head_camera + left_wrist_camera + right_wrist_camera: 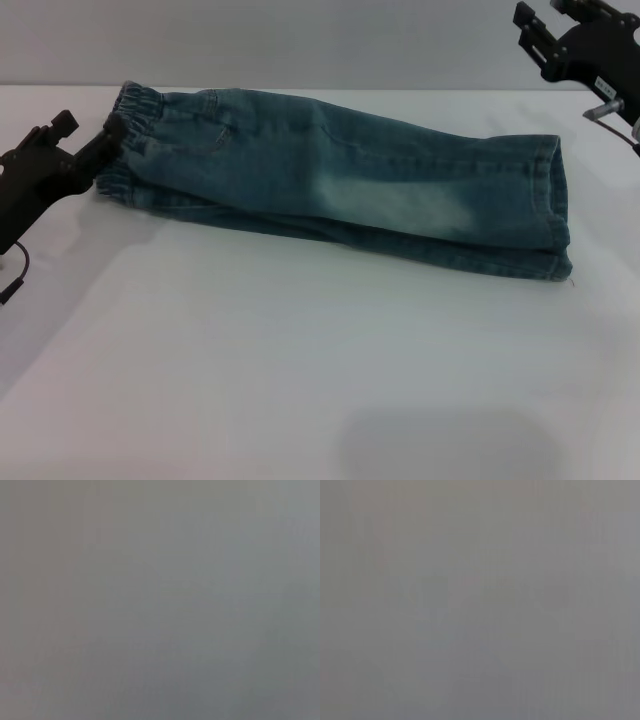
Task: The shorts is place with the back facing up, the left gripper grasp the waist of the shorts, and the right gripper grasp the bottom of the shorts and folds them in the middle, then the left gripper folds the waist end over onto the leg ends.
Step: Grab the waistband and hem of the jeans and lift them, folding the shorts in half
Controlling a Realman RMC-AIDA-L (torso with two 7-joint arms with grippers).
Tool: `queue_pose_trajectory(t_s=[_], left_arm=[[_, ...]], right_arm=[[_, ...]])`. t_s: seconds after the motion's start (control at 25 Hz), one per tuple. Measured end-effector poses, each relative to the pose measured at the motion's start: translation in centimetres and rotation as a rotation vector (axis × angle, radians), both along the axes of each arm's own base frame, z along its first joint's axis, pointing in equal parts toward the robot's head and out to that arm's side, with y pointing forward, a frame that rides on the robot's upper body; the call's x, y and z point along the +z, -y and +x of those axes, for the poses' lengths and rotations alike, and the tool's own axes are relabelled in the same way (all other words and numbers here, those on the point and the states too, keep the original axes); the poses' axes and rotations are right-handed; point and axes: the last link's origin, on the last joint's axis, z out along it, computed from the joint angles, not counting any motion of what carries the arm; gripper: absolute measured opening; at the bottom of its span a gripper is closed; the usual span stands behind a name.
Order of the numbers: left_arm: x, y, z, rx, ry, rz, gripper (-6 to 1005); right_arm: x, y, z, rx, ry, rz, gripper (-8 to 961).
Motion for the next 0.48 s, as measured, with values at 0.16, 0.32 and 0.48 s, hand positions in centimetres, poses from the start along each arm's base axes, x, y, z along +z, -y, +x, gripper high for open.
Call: queue_pose_trajectory(t_s=[0.16, 0.32, 0.48], left_arm=[[-0.2, -0.2, -0.1, 0.009, -0.022, 0.003, 795], [-0.3, -0.7, -0.4, 0.035, -0.053, -0.002, 781], [-0.4, -1.6, -0.6, 0.035, -0.162, -0.053, 768]], right_arm=[[0.4, -0.1, -0.3, 0.014, -0.014, 0.033, 467], [0.5, 0.3, -0.1, 0.024, -0.020, 0.044, 467], [0.1, 1.3, 0.6, 0.020, -0.040, 0.033, 467]])
